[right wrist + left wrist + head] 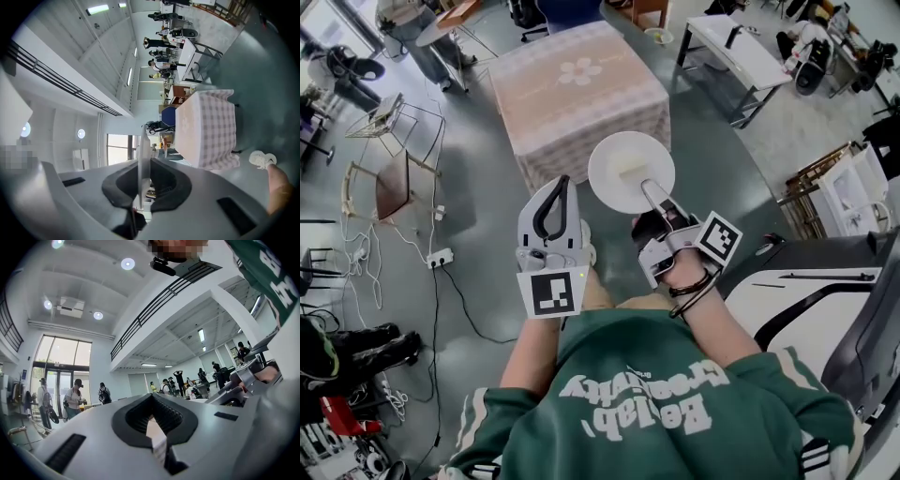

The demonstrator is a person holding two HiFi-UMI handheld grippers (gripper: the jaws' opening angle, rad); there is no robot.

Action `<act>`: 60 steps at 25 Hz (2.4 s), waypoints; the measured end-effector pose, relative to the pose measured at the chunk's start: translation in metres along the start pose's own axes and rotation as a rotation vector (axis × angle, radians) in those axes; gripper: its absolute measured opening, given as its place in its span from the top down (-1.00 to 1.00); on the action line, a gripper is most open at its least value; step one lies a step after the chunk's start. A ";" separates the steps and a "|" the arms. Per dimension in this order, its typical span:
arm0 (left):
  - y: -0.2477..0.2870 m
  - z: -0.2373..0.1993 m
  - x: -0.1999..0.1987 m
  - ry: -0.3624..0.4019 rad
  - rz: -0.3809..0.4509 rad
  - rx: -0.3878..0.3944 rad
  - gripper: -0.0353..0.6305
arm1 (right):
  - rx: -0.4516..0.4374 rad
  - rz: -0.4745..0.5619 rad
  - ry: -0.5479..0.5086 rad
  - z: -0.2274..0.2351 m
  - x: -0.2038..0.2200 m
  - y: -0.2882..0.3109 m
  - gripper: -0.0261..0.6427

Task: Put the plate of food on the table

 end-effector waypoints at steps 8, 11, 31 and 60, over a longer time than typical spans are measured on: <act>0.071 -0.051 0.018 -0.016 0.012 0.020 0.87 | -0.003 0.028 -0.012 -0.016 -0.020 0.080 0.83; 0.098 -0.077 0.028 -0.014 0.014 0.034 0.87 | -0.001 0.041 -0.005 -0.020 -0.023 0.114 0.83; 0.260 -0.201 0.081 0.004 0.033 0.106 0.87 | -0.015 0.099 0.006 -0.040 -0.054 0.304 0.83; 0.331 -0.247 0.148 -0.054 0.021 0.136 0.87 | 0.049 0.167 -0.008 -0.021 -0.078 0.389 0.82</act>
Point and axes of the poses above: the fingertips, and each gripper's own axes: y forward along the fingers, z to its right, x out of its underside, the point moved 10 cm from there along -y, backward along the fingers, and after that the axes turned 13 degrees about y, right-handed, at the moved point
